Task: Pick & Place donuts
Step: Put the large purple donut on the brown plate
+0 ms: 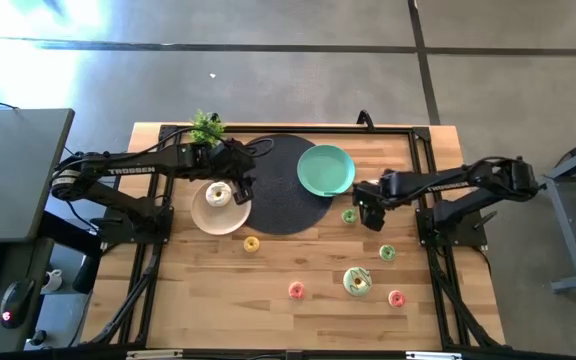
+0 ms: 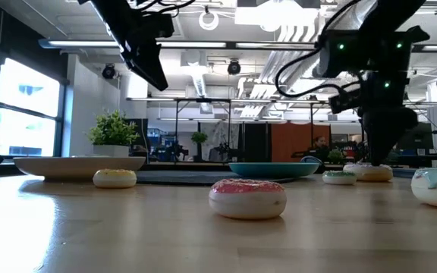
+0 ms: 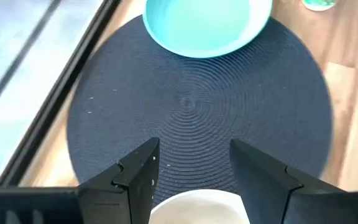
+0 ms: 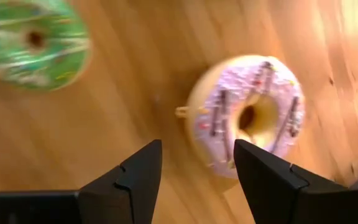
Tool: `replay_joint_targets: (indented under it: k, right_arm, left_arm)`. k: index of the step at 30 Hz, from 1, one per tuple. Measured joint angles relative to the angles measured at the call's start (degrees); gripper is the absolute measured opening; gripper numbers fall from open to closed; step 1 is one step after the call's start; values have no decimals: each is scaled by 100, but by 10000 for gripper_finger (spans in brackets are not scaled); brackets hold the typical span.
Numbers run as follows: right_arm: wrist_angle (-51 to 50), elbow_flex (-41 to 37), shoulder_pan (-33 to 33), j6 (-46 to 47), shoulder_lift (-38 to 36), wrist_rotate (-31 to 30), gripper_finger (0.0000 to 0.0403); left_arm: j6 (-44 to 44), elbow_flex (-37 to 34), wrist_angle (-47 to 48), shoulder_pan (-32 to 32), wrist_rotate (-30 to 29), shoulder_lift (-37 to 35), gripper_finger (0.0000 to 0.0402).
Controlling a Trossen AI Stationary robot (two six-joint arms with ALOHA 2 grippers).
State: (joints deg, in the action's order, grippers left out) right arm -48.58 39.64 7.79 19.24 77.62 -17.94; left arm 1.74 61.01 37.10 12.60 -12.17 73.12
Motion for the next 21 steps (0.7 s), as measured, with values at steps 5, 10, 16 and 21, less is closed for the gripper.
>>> replay_joint_targets:
  k: [5, 10, 16, 21]
  right_arm:
    - [60, -5, 491, -25, 0, 41, 197]
    - [1000, -217, 951, -153, 3, 477, 197]
    - [1288, -412, 1263, 198, 258, 444, 189]
    - [1322, -434, 1327, 384, 382, 655, 124]
  left_arm:
    - [0, 0, 0, -2, 446, 0, 191]
    - [20, 0, 6, 0, 581, 0, 191]
    - [22, 0, 140, 0, 582, 0, 191]
    - [22, 0, 201, 0, 582, 0, 191]
